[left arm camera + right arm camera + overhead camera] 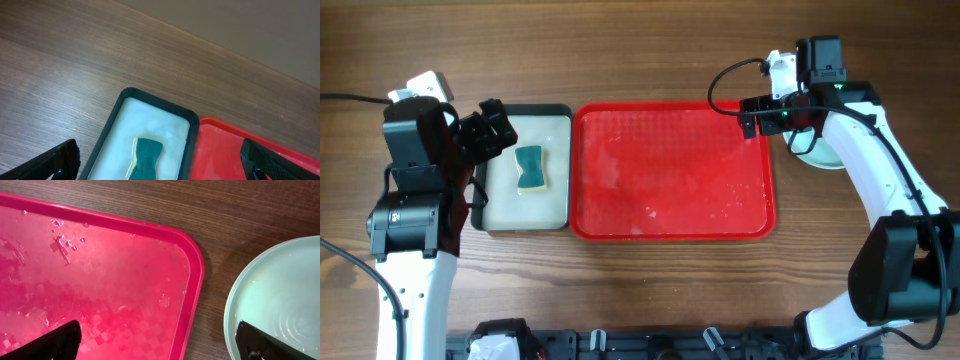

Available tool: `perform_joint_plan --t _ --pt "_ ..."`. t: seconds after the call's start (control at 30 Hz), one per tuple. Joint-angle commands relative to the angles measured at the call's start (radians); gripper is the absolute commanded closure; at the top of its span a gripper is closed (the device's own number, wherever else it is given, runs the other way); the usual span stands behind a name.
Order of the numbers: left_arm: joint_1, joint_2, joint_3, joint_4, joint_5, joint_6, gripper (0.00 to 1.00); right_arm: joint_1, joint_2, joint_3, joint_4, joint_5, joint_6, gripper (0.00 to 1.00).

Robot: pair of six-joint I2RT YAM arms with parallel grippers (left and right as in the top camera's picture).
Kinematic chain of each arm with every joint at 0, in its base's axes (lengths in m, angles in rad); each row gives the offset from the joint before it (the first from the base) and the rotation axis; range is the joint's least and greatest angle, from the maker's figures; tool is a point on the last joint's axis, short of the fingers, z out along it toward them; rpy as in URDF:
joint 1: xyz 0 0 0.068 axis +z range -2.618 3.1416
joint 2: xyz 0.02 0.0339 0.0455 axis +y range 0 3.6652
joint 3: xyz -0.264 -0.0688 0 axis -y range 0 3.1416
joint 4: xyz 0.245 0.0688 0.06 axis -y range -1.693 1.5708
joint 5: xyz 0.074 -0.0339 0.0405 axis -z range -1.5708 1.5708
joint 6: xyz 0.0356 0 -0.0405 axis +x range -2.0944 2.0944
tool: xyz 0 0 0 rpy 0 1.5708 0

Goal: Clean dirty plates on tray and stack at the side

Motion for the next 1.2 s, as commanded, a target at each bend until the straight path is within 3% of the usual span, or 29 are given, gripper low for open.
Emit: perform_joint_plan --t 0.0,0.37,0.6,0.7,0.8,0.9,1.17 --pt "0.006 -0.002 0.014 0.001 -0.01 -0.008 0.0 0.01 -0.074 0.011 0.002 0.011 -0.019 0.0" --pt "0.006 -0.002 0.014 0.001 -0.01 -0.008 0.0 0.083 -0.596 0.012 0.002 0.057 -0.021 0.0" --pt "0.006 -0.002 0.014 0.001 -0.01 -0.008 0.0 0.083 -0.771 0.005 0.011 0.097 -0.066 0.0" --pt "0.006 -0.002 0.014 0.001 -0.01 -0.008 0.0 0.083 -0.849 -0.033 0.144 0.092 -0.073 0.0" --pt "0.006 -0.002 0.014 0.001 -0.01 -0.008 0.0 0.083 -1.01 -0.171 0.505 0.033 -0.112 0.01" --pt "0.006 -0.002 0.014 0.001 -0.01 -0.008 0.0 0.082 -1.172 -0.341 0.695 0.014 -0.151 0.0" --pt "0.006 -0.002 0.014 0.001 -0.01 -0.008 0.0 0.045 -1.558 -0.782 0.918 0.018 -0.149 0.0"
